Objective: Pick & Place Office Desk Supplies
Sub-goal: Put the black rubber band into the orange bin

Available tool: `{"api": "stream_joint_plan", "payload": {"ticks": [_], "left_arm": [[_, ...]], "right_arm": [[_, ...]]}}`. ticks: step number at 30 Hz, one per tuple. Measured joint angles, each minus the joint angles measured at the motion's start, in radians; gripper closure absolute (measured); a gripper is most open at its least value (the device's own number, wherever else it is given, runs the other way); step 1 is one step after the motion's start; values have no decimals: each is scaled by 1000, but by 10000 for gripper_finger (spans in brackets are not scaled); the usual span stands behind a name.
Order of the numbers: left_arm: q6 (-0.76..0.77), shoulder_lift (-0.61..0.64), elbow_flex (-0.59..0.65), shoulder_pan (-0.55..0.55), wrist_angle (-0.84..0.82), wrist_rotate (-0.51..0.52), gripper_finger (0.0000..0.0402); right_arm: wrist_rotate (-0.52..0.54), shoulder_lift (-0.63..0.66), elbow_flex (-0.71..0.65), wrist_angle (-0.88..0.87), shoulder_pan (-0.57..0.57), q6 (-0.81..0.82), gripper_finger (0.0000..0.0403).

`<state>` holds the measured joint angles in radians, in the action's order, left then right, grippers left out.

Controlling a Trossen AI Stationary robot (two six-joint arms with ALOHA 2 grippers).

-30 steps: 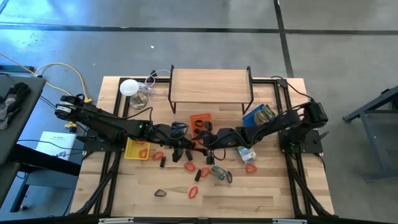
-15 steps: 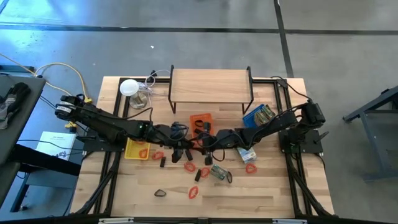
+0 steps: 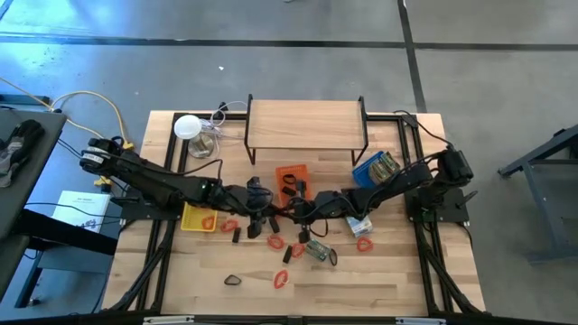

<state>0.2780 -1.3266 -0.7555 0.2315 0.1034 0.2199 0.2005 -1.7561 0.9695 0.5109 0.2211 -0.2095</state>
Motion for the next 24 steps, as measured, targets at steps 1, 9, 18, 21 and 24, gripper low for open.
{"api": "stream_joint_plan", "payload": {"ticks": [1,9,18,21,24], "left_arm": [[-11,0,0,7,5,1,349],[-45,0,2,34,10,28,286],[-44,1,0,35,39,43,278],[-43,1,0,35,35,44,278],[-42,1,0,35,29,44,278]], "right_arm": [[-1,0,1,-12,0,1,399],[-1,2,2,-123,1,62,399],[198,0,0,-288,-25,146,399],[268,0,0,-286,-42,177,399],[296,0,0,-314,-69,235,399]]}}
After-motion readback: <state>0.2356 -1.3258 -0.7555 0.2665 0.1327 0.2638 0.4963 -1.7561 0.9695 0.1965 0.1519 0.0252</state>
